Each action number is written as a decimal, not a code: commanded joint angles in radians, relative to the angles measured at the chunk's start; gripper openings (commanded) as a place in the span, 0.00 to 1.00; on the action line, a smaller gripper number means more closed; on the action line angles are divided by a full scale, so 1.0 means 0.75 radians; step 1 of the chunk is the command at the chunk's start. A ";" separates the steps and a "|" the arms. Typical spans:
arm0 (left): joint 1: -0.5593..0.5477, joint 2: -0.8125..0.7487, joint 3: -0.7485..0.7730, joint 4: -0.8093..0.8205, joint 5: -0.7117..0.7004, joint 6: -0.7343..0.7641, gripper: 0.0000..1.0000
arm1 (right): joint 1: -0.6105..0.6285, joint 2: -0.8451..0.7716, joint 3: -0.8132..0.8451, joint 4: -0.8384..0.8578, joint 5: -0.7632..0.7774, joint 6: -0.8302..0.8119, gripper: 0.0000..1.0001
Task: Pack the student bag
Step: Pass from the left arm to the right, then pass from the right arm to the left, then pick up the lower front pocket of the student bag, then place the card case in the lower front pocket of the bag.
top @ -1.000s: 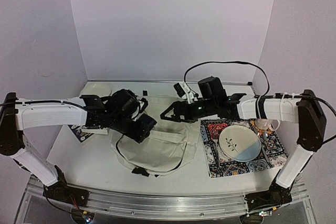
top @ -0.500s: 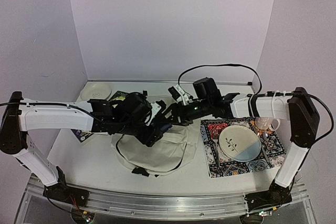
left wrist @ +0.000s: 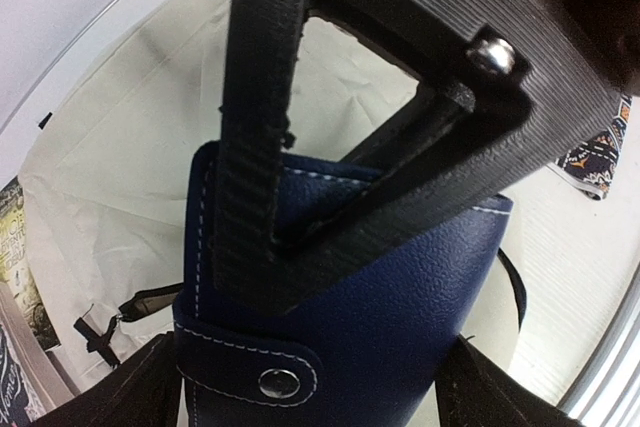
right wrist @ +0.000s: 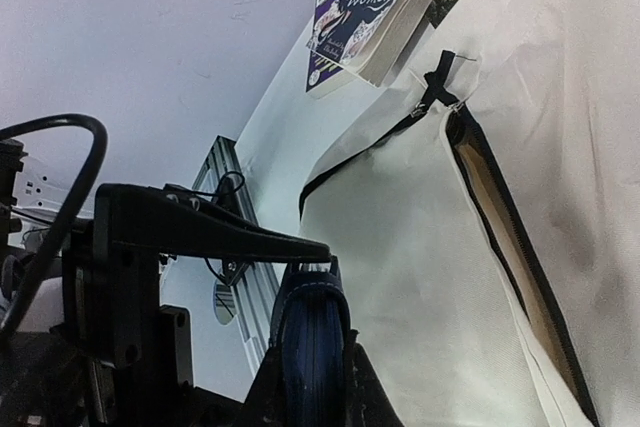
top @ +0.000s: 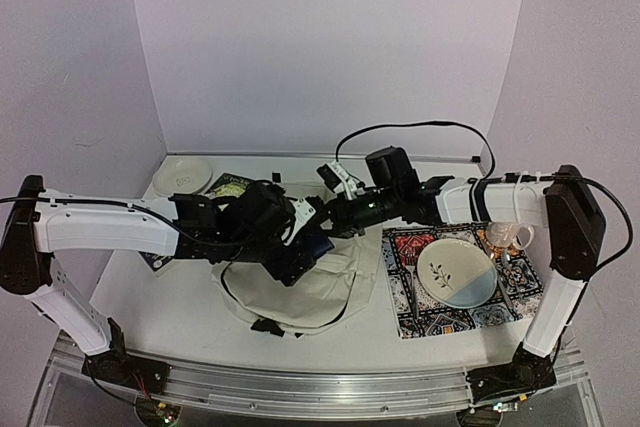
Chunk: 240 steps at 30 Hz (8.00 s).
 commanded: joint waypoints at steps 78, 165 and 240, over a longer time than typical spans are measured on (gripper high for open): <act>0.370 -0.075 -0.947 2.137 0.442 -1.584 0.00 | 0.006 -0.258 -0.464 0.754 0.528 0.278 0.37; 0.662 -0.155 -0.957 1.332 0.895 -1.413 0.00 | 0.304 0.322 0.348 -0.537 1.411 -1.158 0.37; 0.475 0.143 -0.723 1.666 0.554 -1.680 0.00 | 0.383 0.042 0.242 -0.344 1.143 -0.790 0.00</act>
